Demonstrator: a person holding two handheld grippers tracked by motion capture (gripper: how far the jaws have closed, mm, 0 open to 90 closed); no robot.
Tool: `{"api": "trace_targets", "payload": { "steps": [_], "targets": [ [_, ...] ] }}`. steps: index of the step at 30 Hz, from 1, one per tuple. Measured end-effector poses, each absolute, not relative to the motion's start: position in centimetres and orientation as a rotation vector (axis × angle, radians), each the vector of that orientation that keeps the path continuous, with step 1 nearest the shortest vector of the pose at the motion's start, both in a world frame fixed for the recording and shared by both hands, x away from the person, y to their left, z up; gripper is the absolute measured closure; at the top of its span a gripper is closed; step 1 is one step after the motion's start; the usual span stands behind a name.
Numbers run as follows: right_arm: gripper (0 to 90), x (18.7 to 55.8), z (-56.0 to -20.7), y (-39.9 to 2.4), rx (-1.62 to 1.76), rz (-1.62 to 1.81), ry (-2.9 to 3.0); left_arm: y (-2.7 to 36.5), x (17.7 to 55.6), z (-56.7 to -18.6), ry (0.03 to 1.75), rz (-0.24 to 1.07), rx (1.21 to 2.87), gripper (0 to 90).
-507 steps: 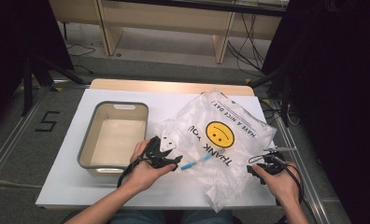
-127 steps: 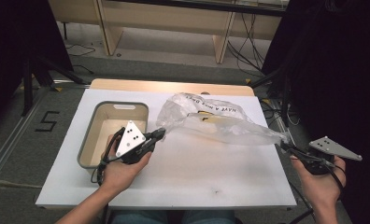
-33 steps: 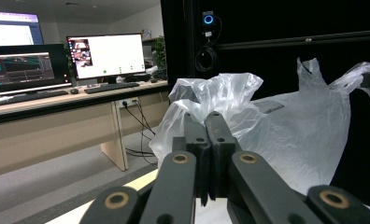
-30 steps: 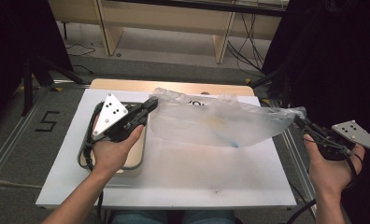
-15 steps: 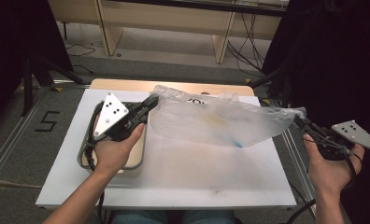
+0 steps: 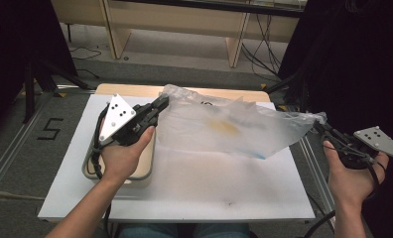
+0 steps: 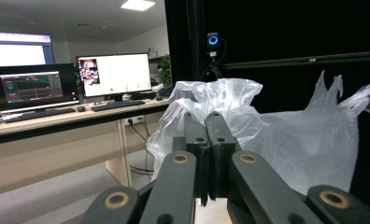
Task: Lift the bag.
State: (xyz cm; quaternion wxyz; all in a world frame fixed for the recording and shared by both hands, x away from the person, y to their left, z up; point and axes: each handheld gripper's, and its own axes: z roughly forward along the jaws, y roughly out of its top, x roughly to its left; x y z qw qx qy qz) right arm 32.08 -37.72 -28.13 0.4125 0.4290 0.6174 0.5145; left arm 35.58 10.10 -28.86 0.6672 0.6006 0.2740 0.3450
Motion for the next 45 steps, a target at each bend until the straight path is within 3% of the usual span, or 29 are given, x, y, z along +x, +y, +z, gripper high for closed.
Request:
{"api": "trace_targets", "payload": {
  "steps": [22,35,39,45],
  "targets": [
    [89.3,37.4,-32.3,-36.3,1.146,1.178,1.651,9.4,42.4,-34.6,0.850,0.772,1.538,88.8],
    [88.3,39.1,-34.5,-35.9,1.179,1.155,1.665,9.2,43.7,-36.0,0.875,0.806,1.583,87.5],
    [86.0,39.2,-34.6,-35.9,1.184,1.158,1.668,9.2,43.7,-36.1,0.878,0.802,1.580,82.3],
    [79.3,39.3,-34.6,-36.0,1.190,1.157,1.667,9.0,43.6,-35.9,0.910,0.789,1.578,62.2]
  ]
}}
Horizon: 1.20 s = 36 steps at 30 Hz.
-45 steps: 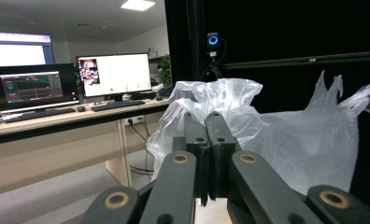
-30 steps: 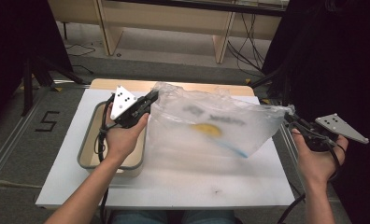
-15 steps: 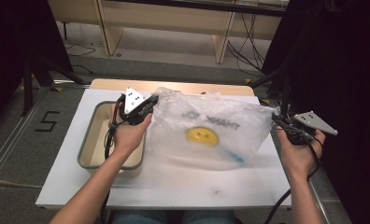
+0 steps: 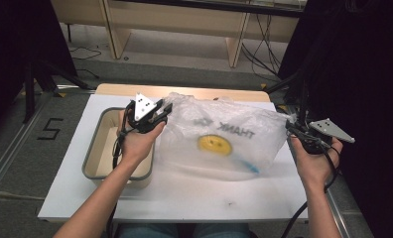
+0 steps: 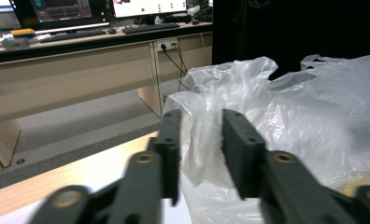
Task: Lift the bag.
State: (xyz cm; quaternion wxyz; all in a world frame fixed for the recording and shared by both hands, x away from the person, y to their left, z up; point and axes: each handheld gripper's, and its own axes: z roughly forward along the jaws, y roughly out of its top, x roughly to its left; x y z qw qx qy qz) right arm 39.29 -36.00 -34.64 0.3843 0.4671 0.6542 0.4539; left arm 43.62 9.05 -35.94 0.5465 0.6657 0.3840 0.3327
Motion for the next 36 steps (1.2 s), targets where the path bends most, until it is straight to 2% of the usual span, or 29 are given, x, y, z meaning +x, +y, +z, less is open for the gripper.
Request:
{"api": "trace_targets", "payload": {
  "steps": [3,6,11,14,24,36],
  "targets": [
    [71.4,39.4,-34.6,-35.9,1.197,1.154,1.663,9.0,43.5,-35.8,0.935,0.777,1.565,48.4],
    [59.4,39.5,-34.6,-35.9,1.204,1.159,1.652,9.0,43.3,-35.5,0.942,0.774,1.553,38.4],
    [36.9,39.5,-34.3,-35.8,1.194,1.179,1.607,8.9,42.9,-35.0,0.936,0.747,1.548,29.8],
    [30.4,39.4,-34.1,-35.7,1.171,1.177,1.591,8.8,42.6,-34.7,0.930,0.726,1.536,27.1],
    [23.7,38.7,-33.4,-35.7,1.133,1.200,1.564,8.6,42.0,-34.3,0.893,0.734,1.564,23.1],
    [20.8,37.0,-34.9,-37.2,1.152,1.273,1.663,9.2,41.2,-35.1,0.884,0.718,1.619,23.5]
  ]
}}
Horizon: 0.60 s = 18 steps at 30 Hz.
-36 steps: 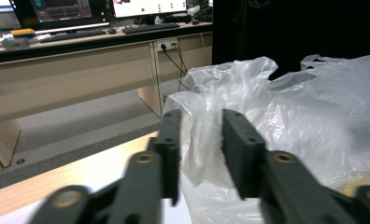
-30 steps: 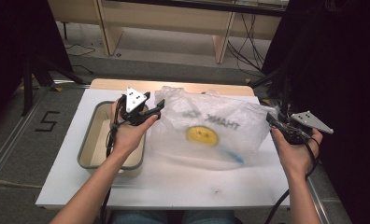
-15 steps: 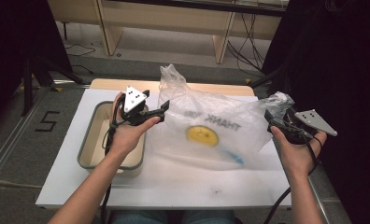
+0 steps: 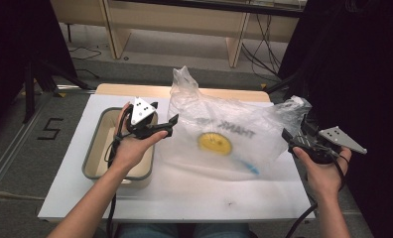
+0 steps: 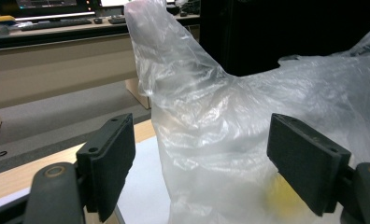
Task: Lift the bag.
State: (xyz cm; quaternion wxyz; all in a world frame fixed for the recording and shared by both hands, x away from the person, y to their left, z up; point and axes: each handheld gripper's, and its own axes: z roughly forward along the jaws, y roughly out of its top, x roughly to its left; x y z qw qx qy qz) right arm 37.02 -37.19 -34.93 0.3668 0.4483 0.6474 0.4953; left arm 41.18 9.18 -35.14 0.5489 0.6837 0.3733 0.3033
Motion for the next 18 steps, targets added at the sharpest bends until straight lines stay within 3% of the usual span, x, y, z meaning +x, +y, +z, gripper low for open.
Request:
{"api": "trace_targets", "payload": {
  "steps": [18],
  "targets": [
    [22.9,34.9,-37.8,-36.8,1.148,1.245,1.802,9.8,39.0,-37.1,0.852,0.649,1.721,23.8]
  ]
}}
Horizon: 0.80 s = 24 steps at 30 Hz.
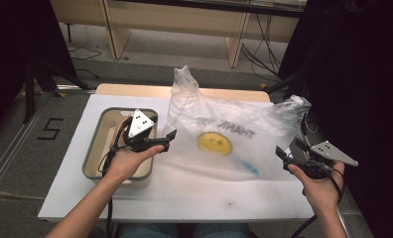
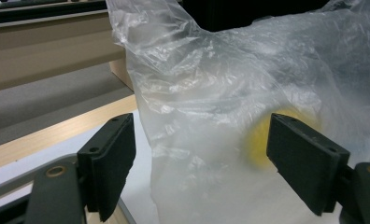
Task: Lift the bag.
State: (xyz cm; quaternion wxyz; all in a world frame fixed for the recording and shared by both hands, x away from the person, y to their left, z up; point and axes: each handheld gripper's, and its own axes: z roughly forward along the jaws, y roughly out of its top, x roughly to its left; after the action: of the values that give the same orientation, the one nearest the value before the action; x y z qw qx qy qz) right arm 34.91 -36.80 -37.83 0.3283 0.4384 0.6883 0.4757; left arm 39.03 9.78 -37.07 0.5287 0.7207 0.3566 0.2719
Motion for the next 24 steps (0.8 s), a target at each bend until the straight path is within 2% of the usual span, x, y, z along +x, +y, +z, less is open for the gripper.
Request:
{"api": "trace_targets", "payload": {
  "steps": [24],
  "targets": [
    [24.0,33.4,-40.0,-36.3,1.138,1.256,1.902,10.2,36.8,-38.4,0.809,0.616,1.795,23.0]
  ]
}}
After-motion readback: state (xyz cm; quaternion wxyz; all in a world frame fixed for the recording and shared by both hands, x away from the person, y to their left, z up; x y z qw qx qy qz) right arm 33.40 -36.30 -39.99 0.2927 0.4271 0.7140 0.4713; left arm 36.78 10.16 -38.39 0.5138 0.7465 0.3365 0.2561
